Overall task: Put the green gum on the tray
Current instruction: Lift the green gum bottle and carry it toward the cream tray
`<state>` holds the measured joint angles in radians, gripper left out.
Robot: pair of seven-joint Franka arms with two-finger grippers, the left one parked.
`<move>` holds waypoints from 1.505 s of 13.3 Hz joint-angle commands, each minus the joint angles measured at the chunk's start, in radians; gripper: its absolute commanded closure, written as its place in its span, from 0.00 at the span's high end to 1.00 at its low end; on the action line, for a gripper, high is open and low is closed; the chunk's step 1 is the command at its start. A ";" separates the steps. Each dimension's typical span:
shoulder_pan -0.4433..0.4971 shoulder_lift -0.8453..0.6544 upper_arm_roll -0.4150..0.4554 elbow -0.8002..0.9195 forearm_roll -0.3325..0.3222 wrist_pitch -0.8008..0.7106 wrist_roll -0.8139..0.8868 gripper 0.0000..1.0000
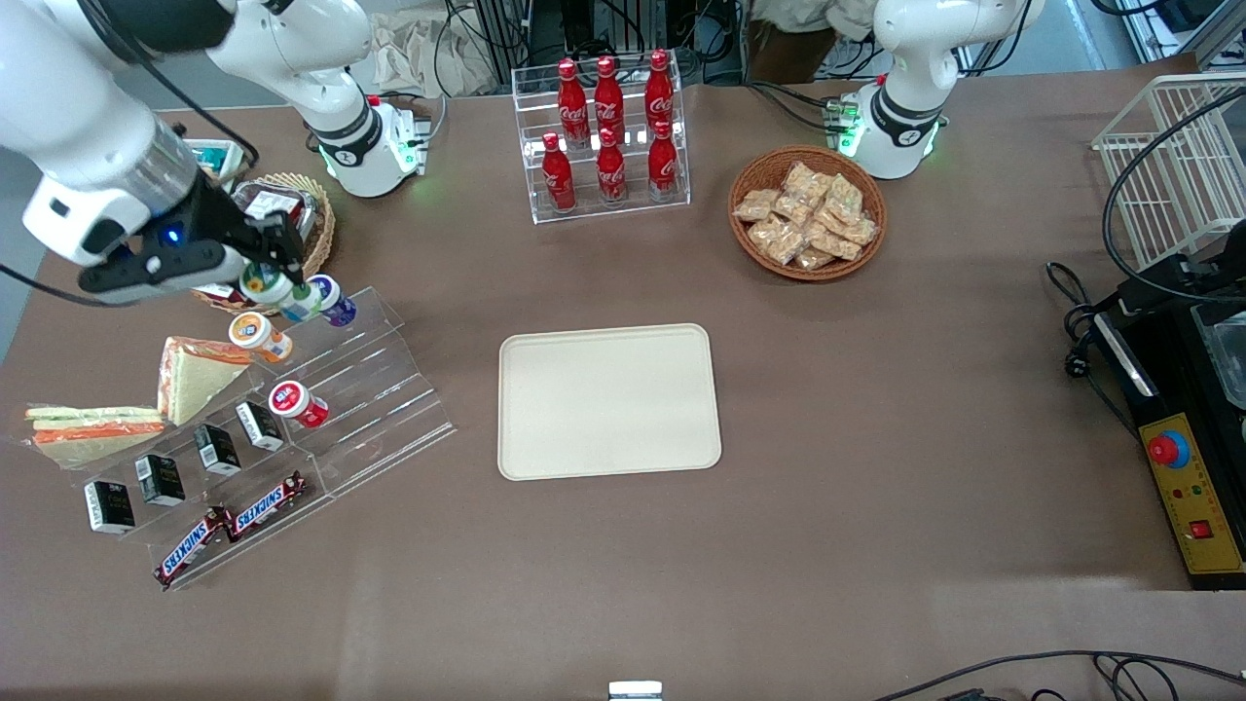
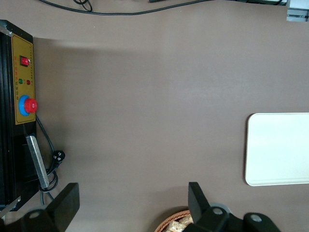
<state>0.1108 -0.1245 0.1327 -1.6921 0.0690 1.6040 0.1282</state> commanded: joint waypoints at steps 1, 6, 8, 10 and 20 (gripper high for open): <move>0.088 0.080 0.007 0.080 0.020 -0.026 0.221 0.00; 0.272 0.184 0.001 0.039 0.018 0.134 0.497 0.00; 0.309 0.200 0.001 -0.103 0.017 0.323 0.579 0.00; 0.340 0.201 0.002 -0.272 0.017 0.517 0.584 0.00; 0.382 0.445 0.004 -0.457 -0.150 0.910 0.754 0.00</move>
<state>0.4833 0.2722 0.1425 -2.1548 -0.0298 2.4583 0.8295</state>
